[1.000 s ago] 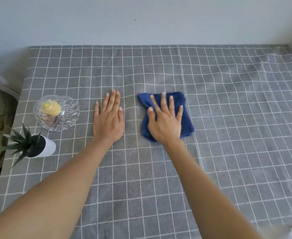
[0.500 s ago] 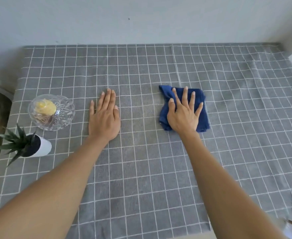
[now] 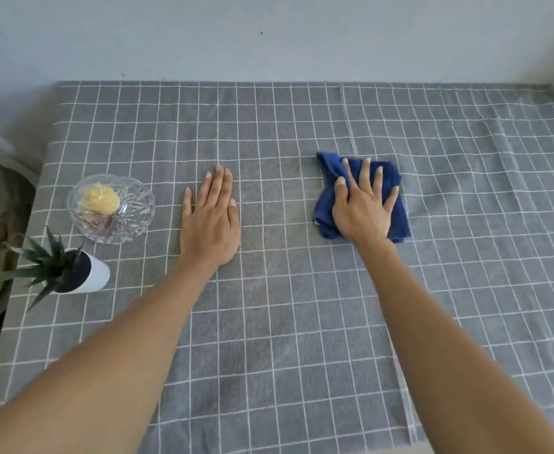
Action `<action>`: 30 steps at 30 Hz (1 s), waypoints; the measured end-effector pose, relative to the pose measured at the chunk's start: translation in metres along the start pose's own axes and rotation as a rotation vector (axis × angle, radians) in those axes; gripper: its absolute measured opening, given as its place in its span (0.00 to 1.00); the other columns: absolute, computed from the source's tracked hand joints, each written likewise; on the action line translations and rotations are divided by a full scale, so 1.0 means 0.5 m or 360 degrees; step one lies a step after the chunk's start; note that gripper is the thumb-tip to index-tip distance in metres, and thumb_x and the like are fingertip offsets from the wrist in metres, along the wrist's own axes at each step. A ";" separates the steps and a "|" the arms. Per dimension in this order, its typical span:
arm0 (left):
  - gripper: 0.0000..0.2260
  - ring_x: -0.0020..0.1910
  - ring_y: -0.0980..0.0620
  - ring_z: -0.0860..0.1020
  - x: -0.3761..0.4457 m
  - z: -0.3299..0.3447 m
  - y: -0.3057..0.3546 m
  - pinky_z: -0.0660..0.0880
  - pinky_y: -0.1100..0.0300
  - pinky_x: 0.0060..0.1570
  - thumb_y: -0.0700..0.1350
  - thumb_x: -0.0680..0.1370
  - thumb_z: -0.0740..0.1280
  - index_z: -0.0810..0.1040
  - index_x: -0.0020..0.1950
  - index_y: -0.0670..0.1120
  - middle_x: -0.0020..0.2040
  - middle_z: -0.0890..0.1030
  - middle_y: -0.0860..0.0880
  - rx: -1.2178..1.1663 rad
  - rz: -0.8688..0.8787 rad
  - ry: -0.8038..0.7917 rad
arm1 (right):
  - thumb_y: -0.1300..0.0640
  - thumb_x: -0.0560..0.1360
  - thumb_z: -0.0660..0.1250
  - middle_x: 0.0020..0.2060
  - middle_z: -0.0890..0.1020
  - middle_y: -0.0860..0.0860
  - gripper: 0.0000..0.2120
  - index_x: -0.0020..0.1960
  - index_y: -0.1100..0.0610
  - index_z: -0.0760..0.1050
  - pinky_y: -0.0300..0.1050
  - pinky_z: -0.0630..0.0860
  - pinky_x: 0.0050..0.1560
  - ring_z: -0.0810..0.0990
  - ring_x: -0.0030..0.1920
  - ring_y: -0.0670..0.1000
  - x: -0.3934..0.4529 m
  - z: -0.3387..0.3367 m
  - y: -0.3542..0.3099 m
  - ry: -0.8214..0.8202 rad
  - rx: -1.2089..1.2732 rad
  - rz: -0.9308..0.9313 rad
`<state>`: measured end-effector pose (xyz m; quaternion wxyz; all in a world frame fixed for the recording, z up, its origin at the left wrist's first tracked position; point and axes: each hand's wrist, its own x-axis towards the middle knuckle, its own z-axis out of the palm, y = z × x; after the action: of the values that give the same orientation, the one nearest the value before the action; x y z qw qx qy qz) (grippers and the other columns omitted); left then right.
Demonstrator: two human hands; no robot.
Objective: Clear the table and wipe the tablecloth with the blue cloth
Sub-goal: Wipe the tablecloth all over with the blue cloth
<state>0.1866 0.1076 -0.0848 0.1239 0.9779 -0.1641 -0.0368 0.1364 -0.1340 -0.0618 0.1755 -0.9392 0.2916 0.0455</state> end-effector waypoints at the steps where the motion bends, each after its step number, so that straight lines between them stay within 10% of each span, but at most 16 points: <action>1: 0.23 0.76 0.55 0.41 -0.001 0.001 0.000 0.38 0.49 0.74 0.49 0.83 0.42 0.41 0.78 0.49 0.78 0.42 0.53 -0.0001 -0.0001 -0.0002 | 0.45 0.82 0.42 0.78 0.47 0.48 0.24 0.77 0.42 0.46 0.60 0.34 0.73 0.41 0.77 0.52 -0.004 0.002 -0.008 -0.0005 0.0008 -0.0005; 11: 0.23 0.76 0.56 0.41 -0.001 0.001 0.004 0.39 0.48 0.75 0.49 0.82 0.41 0.42 0.78 0.49 0.78 0.42 0.53 0.0034 -0.0009 0.0009 | 0.45 0.82 0.42 0.78 0.47 0.47 0.23 0.77 0.41 0.48 0.59 0.35 0.74 0.42 0.77 0.51 -0.017 0.047 -0.136 -0.0111 -0.0029 -0.0552; 21: 0.23 0.76 0.56 0.40 -0.003 -0.001 0.003 0.38 0.49 0.75 0.49 0.83 0.41 0.42 0.78 0.49 0.78 0.41 0.53 0.0002 -0.0009 0.0014 | 0.45 0.82 0.41 0.78 0.47 0.50 0.24 0.77 0.42 0.47 0.60 0.36 0.74 0.43 0.77 0.52 0.072 -0.026 0.037 -0.0038 -0.0063 -0.0063; 30: 0.23 0.77 0.56 0.44 0.000 0.001 0.005 0.40 0.49 0.75 0.48 0.83 0.44 0.45 0.78 0.48 0.78 0.45 0.53 -0.0027 -0.0004 0.0044 | 0.45 0.82 0.43 0.78 0.46 0.47 0.23 0.77 0.39 0.46 0.56 0.36 0.74 0.41 0.77 0.50 -0.110 0.048 -0.079 -0.0105 -0.0085 -0.0567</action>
<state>0.1855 0.1051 -0.0847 0.1345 0.9775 -0.1608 -0.0249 0.1139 -0.0658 -0.0619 0.1652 -0.9783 0.1135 0.0521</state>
